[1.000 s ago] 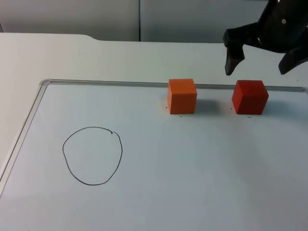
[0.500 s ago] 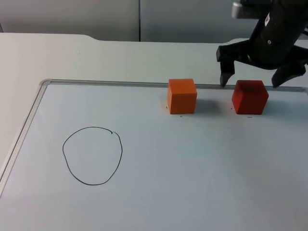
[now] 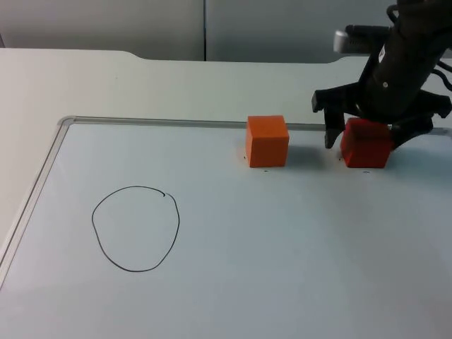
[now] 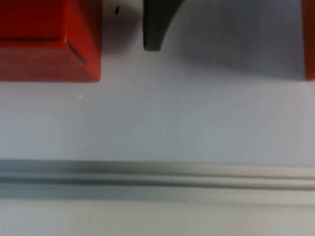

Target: Pick up one cube with the left hand and another cube with the right hand. First place the cube in the right hand at the target position, then stack the cube in the left hand on top.

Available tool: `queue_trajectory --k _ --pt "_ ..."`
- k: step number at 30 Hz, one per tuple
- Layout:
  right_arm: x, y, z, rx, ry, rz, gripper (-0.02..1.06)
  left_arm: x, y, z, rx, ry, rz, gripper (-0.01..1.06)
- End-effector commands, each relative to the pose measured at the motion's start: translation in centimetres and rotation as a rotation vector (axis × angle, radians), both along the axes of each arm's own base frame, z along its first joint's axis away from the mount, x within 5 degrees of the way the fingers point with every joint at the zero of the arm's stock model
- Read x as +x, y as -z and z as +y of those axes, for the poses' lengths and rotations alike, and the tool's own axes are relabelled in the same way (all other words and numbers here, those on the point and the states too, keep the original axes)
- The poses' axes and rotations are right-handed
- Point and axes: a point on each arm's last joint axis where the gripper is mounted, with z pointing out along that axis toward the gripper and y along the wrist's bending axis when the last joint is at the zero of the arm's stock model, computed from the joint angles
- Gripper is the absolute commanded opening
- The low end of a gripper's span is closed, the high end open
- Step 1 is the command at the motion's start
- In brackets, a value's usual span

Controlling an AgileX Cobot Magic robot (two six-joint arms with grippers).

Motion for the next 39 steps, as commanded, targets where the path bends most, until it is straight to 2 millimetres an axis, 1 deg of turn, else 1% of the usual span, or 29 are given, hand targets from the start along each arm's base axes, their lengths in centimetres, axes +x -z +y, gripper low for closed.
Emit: queue_trajectory --k 1,2,3,4,6,7,9,10,11,13,14,15,16,17,19,20,23,25,26,27,28,29,30,31,33,34,35,38,39 --pt "-0.1 1.2 0.0 -0.007 0.01 0.038 0.69 0.0 0.0 -0.1 -0.009 -0.001 -0.012 1.05" --pt "-0.1 1.2 0.0 -0.007 0.01 0.038 0.69 0.0 0.0 -0.1 -0.009 -0.001 -0.012 1.05" --pt "-0.1 1.3 0.0 -0.007 0.012 0.04 0.62 0.0 0.0 -0.1 -0.009 -0.001 -0.012 1.05" --pt "0.0 1.3 0.0 -0.006 0.011 0.037 0.57 0.0 0.0 -0.1 -0.009 -0.001 -0.012 1.05" --pt "0.1 0.9 0.0 -0.001 0.007 0.017 0.51 0.0 0.0 -0.1 -0.009 -0.001 -0.012 1.05" --pt "0.1 0.9 0.0 -0.001 0.007 0.017 0.51 0.0 0.0 -0.1 -0.009 -0.001 -0.012 1.05" --pt "0.2 0.3 0.0 0.002 0.003 -0.005 0.51 0.0 0.0 -0.1 -0.009 -0.001 -0.012 1.05" --pt "0.2 0.1 0.0 0.004 0.003 -0.009 0.49 0.0 0.0 -0.1 -0.009 -0.001 -0.012 1.05" --pt "0.2 0.1 0.0 0.004 0.003 -0.009 0.49 0.0 0.0 -0.1 -0.009 -0.001 -0.012 1.05" --pt "0.2 -0.8 0.0 0.006 0.003 -0.025 0.36 0.0 0.0 -0.1 -0.009 -0.001 -0.012 1.05" --pt "0.1 -1.3 0.0 0.002 0.001 -0.03 0.26 0.0 0.0 -0.1 -0.009 -0.001 -0.012 1.05" --pt "0.1 -1.3 0.0 0.002 0.001 -0.03 0.26 0.0 0.0 -0.1 -0.009 -0.001 -0.012 1.05" --pt "0.1 -2.5 -0.1 -0.007 -0.021 -0.046 0.09 0.0 0.0 -0.1 -0.009 -0.001 -0.012 1.05" --pt "0.0 -3.7 -0.2 -0.017 -0.042 -0.065 -0.01 0.0 0.0 -0.1 -0.009 -0.001 -0.012 1.05" --pt "-0.3 -6.5 -0.5 -0.035 -0.072 -0.119 0.0 0.0 0.0 -0.1 -0.009 -0.001 -0.012 1.05" --pt "-0.3 -6.5 -0.5 -0.035 -0.072 -0.119 0.0 0.0 0.0 -0.1 -0.009 -0.001 -0.012 1.05" --pt "-1.5 -12.5 -1.3 -0.064 -0.092 -0.244 0.0 0.0 0.0 -0.1 -0.01 0.0 -0.012 1.05" --pt "-3.1 -17.5 -2.0 -0.068 -0.096 -0.359 0.0 0.0 0.0 -0.1 -0.01 0.0 -0.012 1.05" --pt "-3.1 -17.5 -2.0 -0.068 -0.096 -0.359 0.0 0.0 0.0 -0.1 -0.01 0.0 -0.012 1.05" --pt "-4.2 -20.2 -2.4 -0.063 -0.095 -0.425 0.0 0.0 0.0 -0.1 -0.01 0.0 -0.012 1.05" --pt "-6.0 -23.6 -3.0 -0.053 -0.102 -0.511 0.0 0.0 0.0 -0.1 -0.01 0.0 -0.012 1.05" --pt "-7.4 -26.0 -3.4 -0.04 -0.1 -0.576 0.0 0.0 0.0 -0.1 -0.01 0.0 -0.012 1.05" --pt "-7.4 -26.0 -3.4 -0.04 -0.1 -0.576 0.0 0.0 0.0 -0.1 -0.01 0.0 -0.012 1.05" --pt "-8.9 -28.1 -3.9 -0.033 -0.102 -0.636 0.0 0.0 0.0 -0.1 -0.01 0.0 -0.012 1.05" --pt "-11.9 -31.6 -4.9 -0.025 -0.107 -0.734 0.0 0.0 0.0 -0.1 -0.01 0.0 -0.012 1.05" --pt "-11.9 -31.6 -4.9 -0.025 -0.107 -0.734 0.0 0.0 0.0 -0.1 -0.01 0.0 -0.012 1.05" --pt "-14.4 -34.0 -5.6 -0.02 -0.106 -0.803 0.0 0.0 0.0 -0.1 -0.01 0.0 -0.012 1.05" --pt "-18.8 -37.2 -7.1 -0.028 -0.103 -0.902 0.0 0.0 0.0 -0.1 -0.01 0.0 -0.012 1.05" --pt "-18.8 -37.2 -7.1 -0.028 -0.103 -0.902 0.0 0.0 0.0 -0.1 -0.01 0.0 -0.012 1.05"
